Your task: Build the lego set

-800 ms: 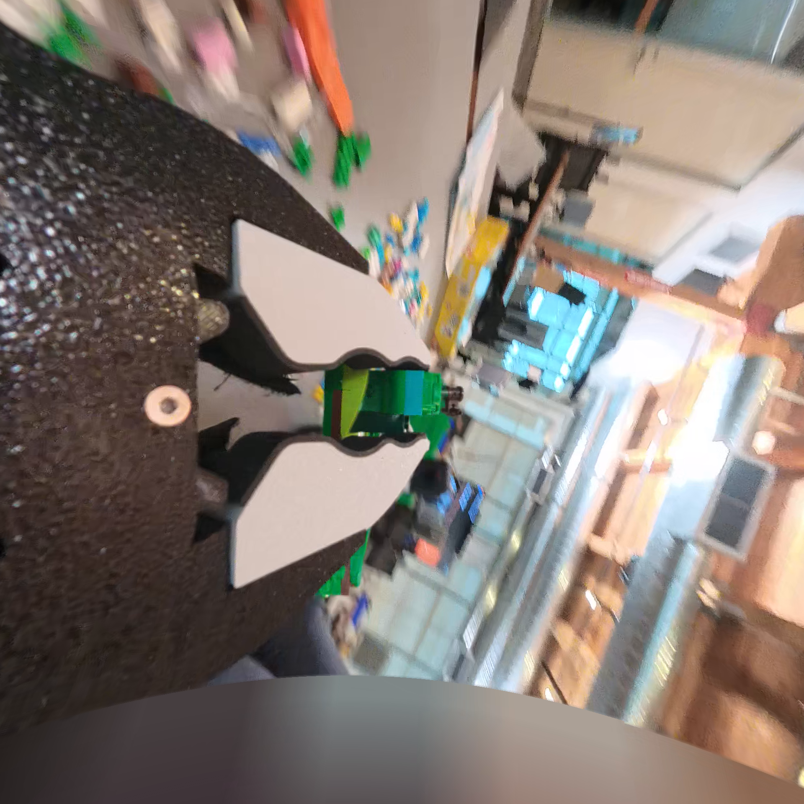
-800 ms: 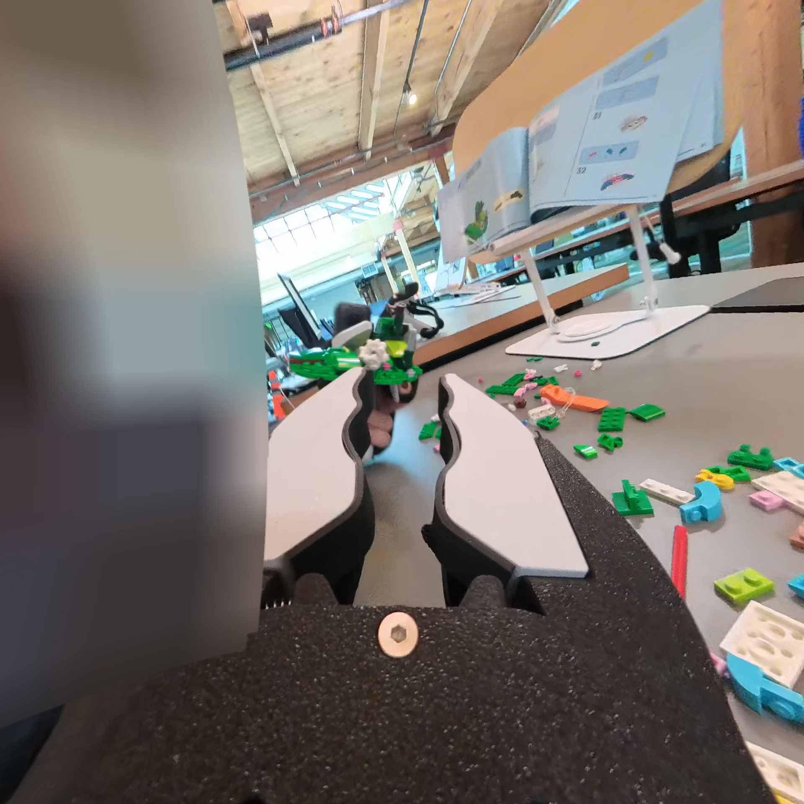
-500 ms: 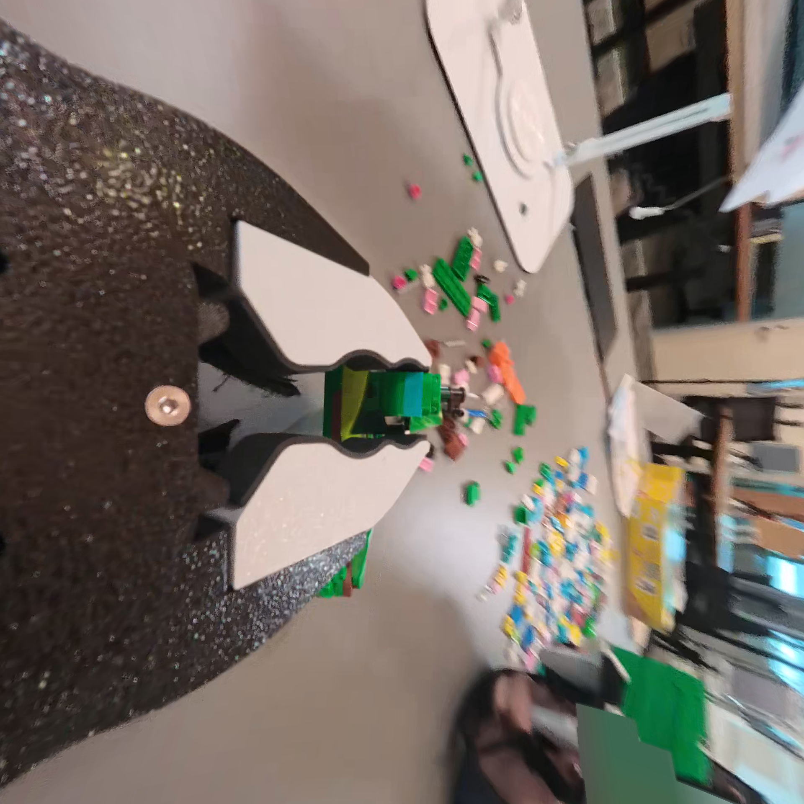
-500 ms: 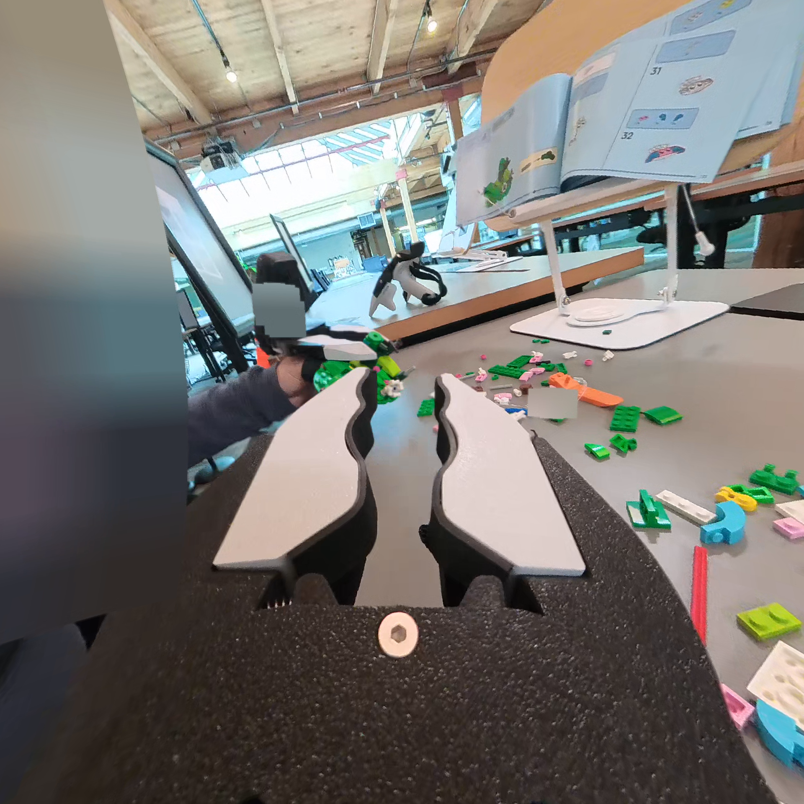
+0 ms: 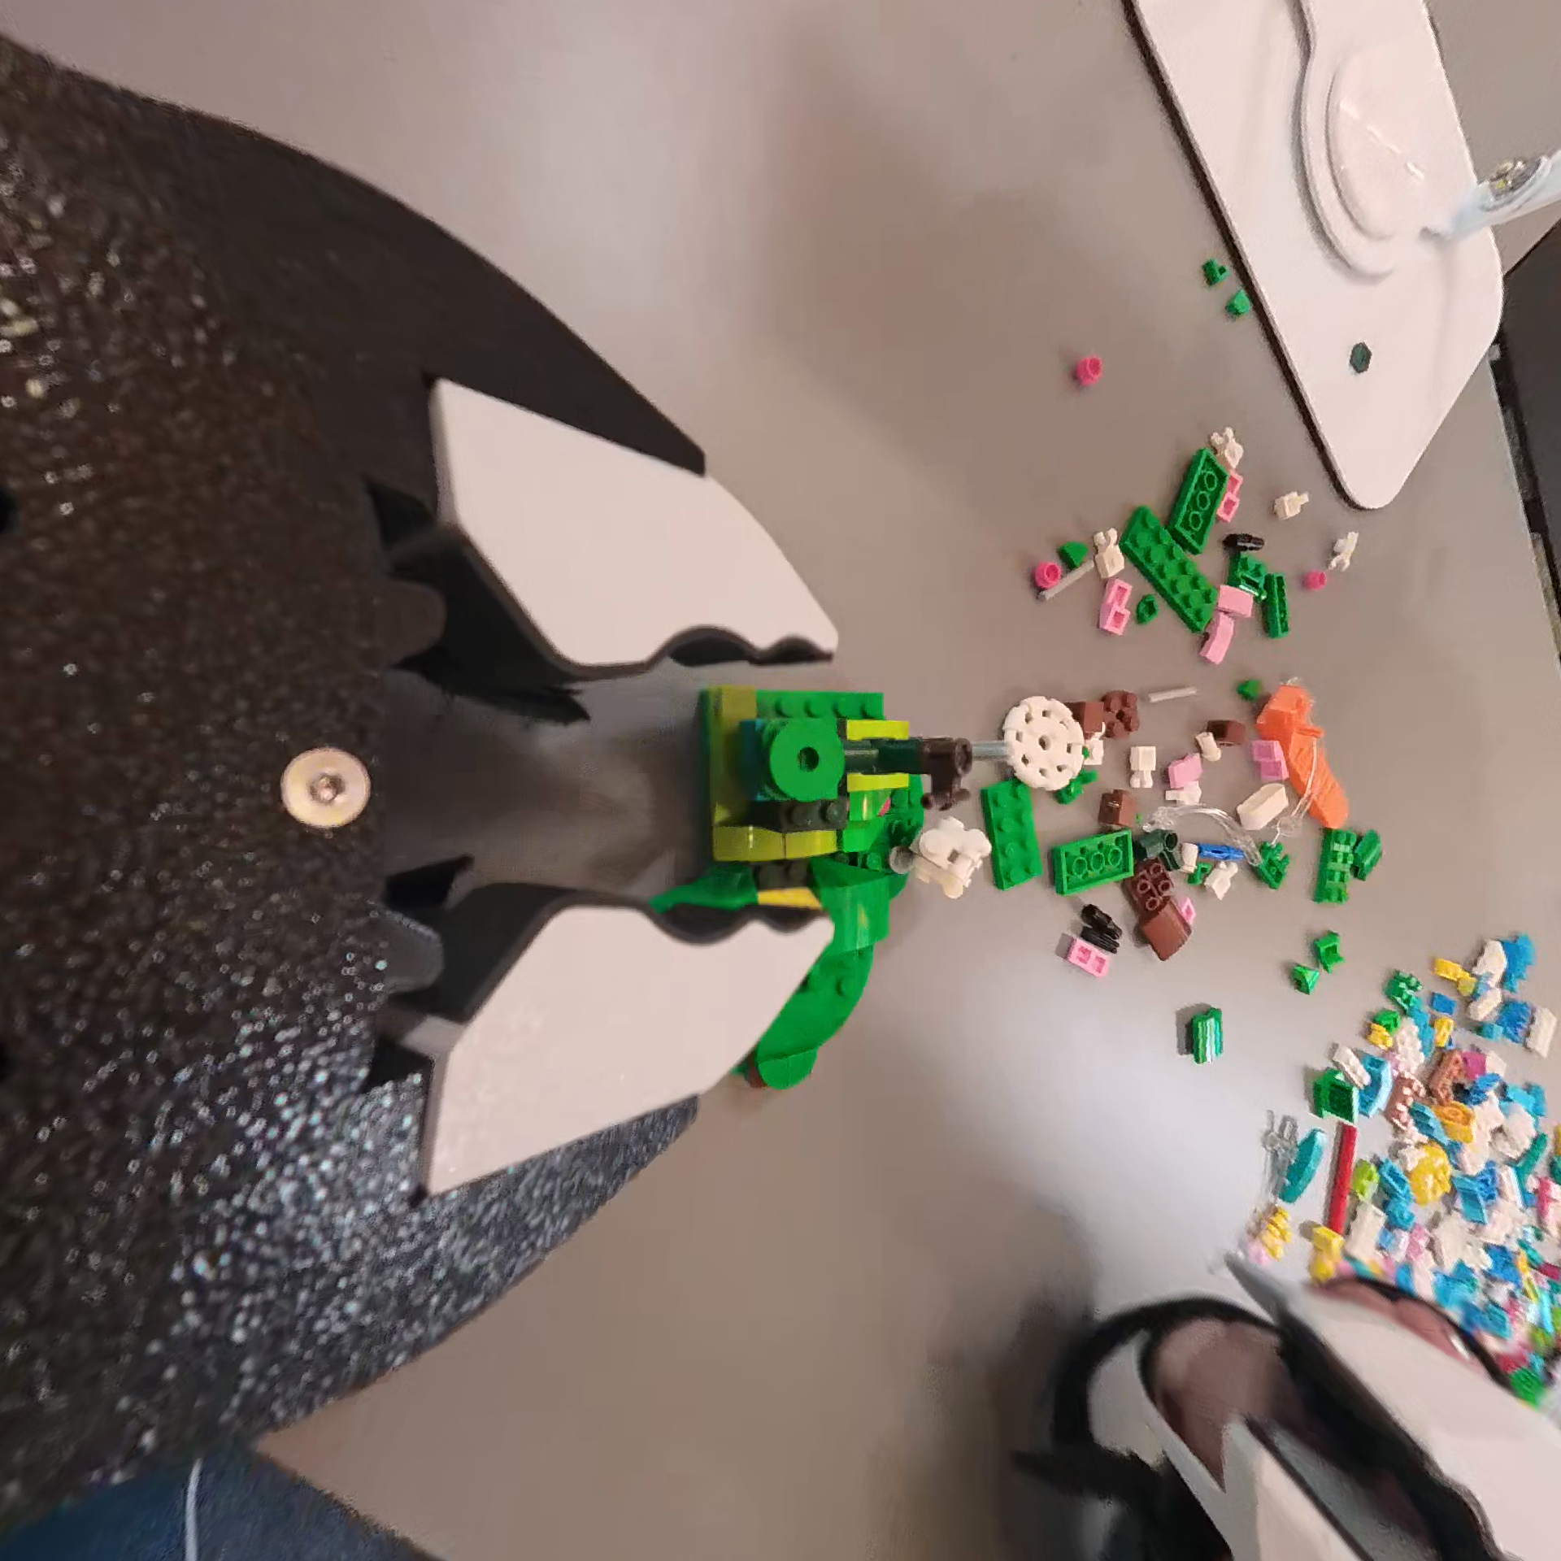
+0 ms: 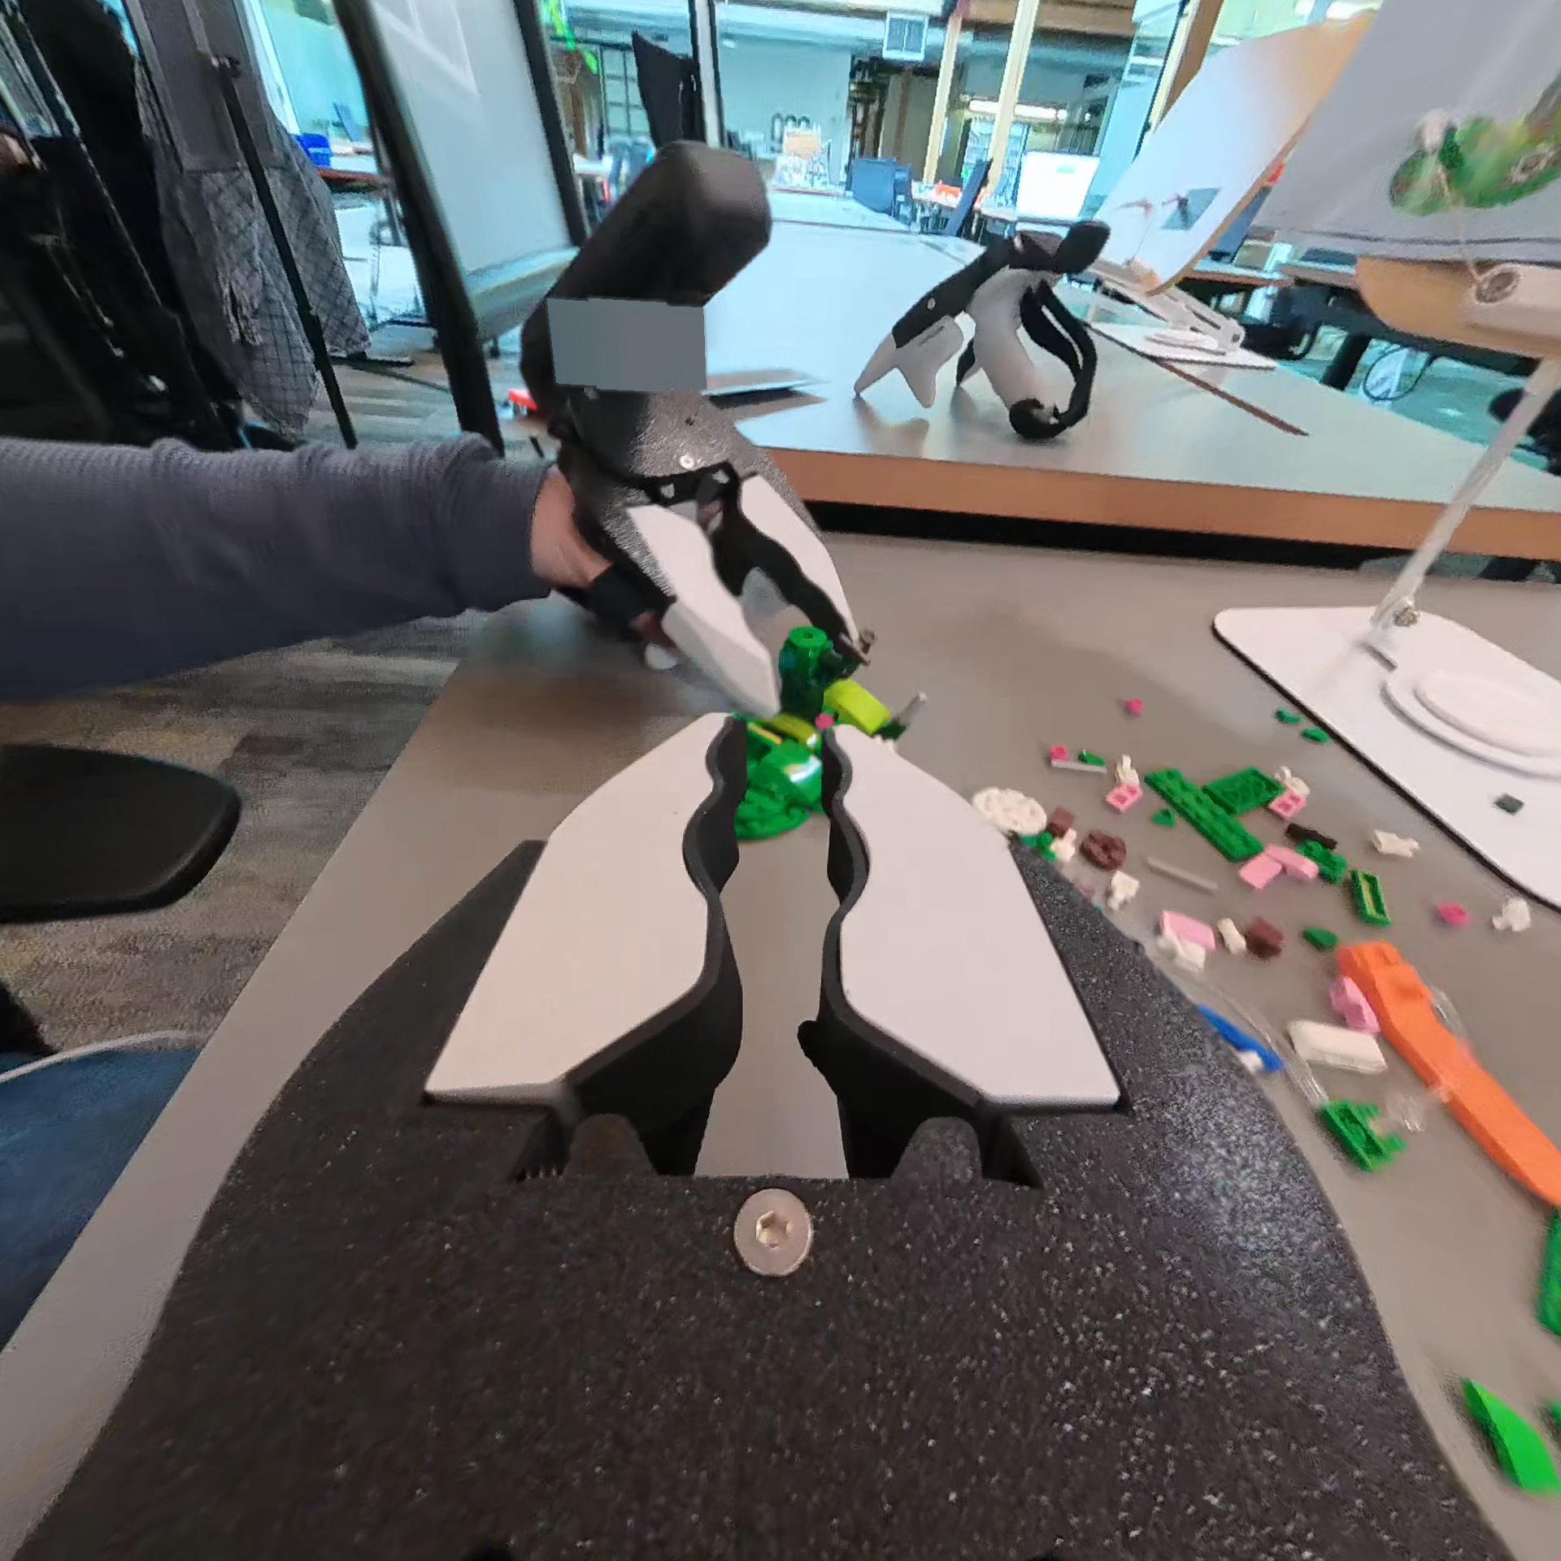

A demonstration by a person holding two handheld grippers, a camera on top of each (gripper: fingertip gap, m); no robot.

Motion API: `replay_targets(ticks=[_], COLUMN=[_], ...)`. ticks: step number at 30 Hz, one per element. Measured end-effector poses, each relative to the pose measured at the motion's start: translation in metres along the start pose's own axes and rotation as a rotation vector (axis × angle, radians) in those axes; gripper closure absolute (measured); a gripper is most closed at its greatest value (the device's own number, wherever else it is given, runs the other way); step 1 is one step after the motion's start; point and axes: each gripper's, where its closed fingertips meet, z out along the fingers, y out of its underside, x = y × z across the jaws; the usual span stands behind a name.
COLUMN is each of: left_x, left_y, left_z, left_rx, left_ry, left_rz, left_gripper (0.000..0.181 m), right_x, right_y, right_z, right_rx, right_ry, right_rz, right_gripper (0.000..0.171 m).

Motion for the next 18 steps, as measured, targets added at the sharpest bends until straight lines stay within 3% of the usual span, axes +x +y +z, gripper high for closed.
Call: replay_targets(ticks=[3,8,13,18], left_x=[0.001,-0.012,-0.01,-0.006], left_y=[-0.009,-0.027,-0.017,-0.015], left_z=[-0.012,-0.034,-0.022,-0.015], left_rx=[0.102,0.307,0.193,0.151], left_ry=[-0.021,-0.117,-0.08,-0.04], left_rz=[-0.043,-0.132,-0.121,-0.103], left_gripper=[0.115,0.169,0.161,0.171], right_x=[0.008,0.014,0.014,0.013], right_y=[-0.005,-0.004,-0.008,-0.007], right_z=[0.014,0.01,0.005,0.006], right_rx=[0.053,0.133,0.175,0.173], right_ry=[0.033,0.1,0.094,0.079], right_rz=[0.004,-0.029,-0.02,-0.01], right_gripper=[0.154,0.154,0.154,0.154])
